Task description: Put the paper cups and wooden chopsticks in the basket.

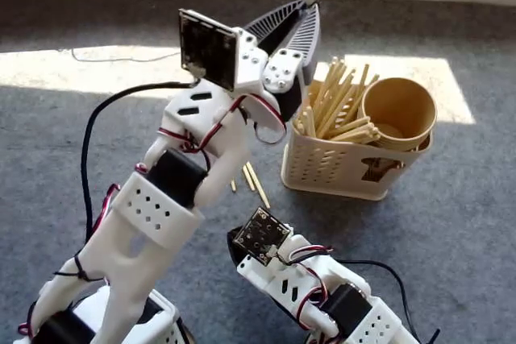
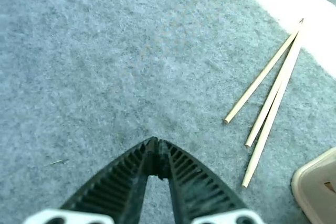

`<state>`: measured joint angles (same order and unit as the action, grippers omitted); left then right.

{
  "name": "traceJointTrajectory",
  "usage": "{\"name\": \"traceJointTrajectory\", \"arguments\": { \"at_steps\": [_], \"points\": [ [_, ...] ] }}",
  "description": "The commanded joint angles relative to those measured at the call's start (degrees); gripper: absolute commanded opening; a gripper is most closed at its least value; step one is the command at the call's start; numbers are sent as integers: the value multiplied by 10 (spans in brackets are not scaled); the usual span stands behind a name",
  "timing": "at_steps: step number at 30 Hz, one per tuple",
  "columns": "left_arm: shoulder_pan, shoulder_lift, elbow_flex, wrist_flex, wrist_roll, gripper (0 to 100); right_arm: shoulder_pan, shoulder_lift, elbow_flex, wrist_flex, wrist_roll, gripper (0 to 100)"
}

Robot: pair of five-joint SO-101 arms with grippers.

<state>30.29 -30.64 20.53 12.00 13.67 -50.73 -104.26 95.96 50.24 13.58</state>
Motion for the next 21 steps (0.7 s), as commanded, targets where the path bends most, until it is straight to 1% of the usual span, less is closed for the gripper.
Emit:
{"name": "traceJointTrajectory", "arguments": {
  "at_steps": [1, 6, 8, 12, 15, 18, 21],
  "points": [
    [8, 22, -14, -14, 5, 6, -3, -7, 57, -8, 6, 6],
    [14, 34, -15, -11, 5, 13, -3, -7, 57, -8, 6, 6],
    [19, 34, -19, -7, 5, 36, -3, -7, 57, -8, 6, 6],
    [21, 38, -61, 69, 5, 66, -3, -7, 57, -8, 5, 6],
    [21, 38, -92, 118, 5, 67, -2, -7, 57, -8, 5, 6],
    [21, 36, -104, 140, 5, 67, -2, -7, 57, -8, 5, 6],
    [21, 35, -104, 142, 5, 67, -2, -7, 57, -8, 5, 6]
  ]
}}
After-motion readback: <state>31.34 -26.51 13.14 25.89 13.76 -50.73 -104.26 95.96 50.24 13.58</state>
